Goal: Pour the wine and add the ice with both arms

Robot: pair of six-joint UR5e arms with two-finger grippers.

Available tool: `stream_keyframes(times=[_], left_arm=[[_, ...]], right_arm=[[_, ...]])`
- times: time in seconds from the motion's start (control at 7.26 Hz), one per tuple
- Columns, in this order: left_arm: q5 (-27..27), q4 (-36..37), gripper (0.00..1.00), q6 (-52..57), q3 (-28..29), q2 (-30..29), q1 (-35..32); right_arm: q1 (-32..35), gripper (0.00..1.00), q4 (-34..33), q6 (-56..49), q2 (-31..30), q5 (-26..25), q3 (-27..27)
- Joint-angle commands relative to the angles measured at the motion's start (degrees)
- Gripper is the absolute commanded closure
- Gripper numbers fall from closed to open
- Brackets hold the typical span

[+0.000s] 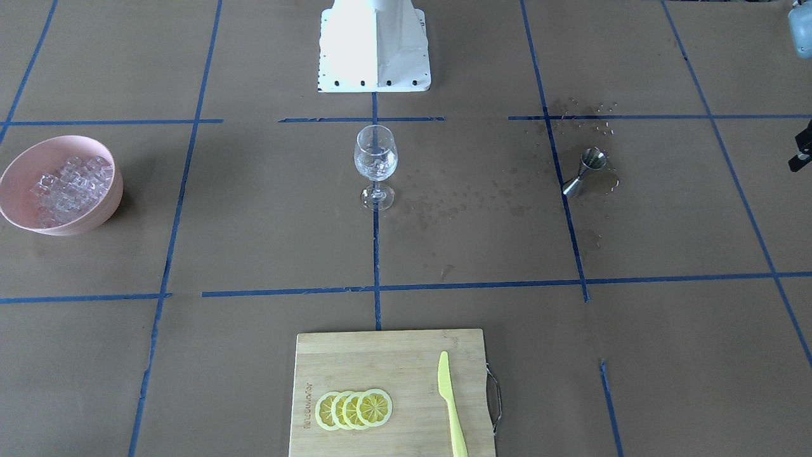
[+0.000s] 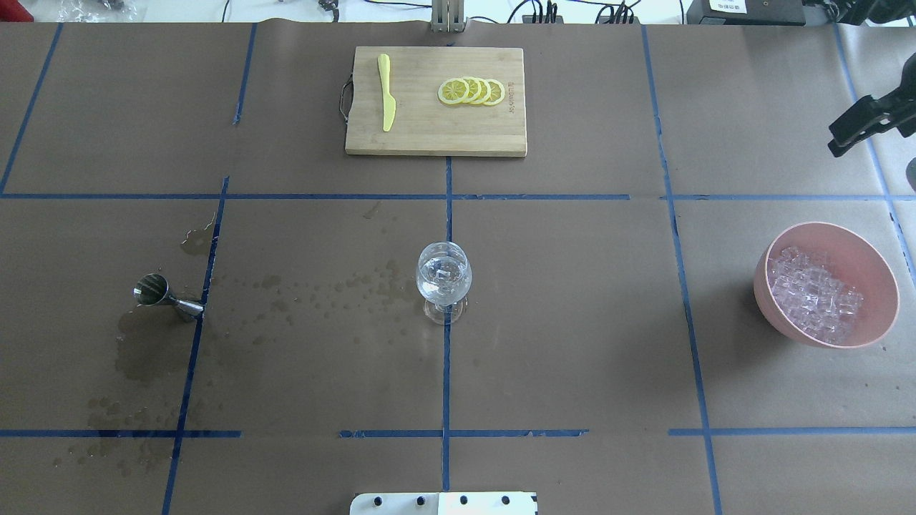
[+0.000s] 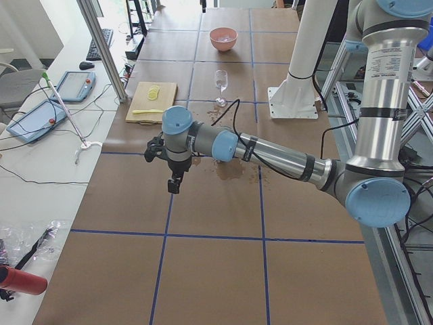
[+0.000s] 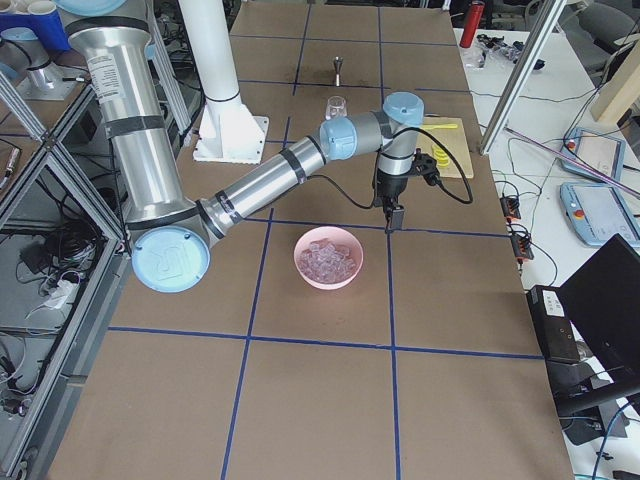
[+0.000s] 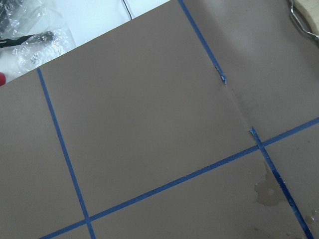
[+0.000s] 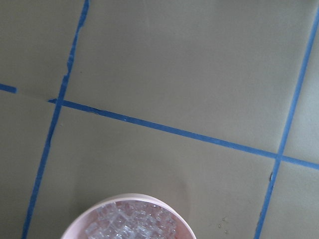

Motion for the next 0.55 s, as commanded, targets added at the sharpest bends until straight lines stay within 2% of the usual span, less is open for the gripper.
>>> stream_keyframes(times=[0.0,0.41], left_arm=[[-0.8,-3.1,0.00,2.0,1.0,3.4,-2.4],[-0.8,-3.1,0.00,5.4,2.6,6.3,-3.1]], right_arm=[[2.8,0.00,0.3,-1.0,-2.0,2.0,-1.5],[4.8,0.00,2.8,-0.9,-5.6,2.0,-3.6]])
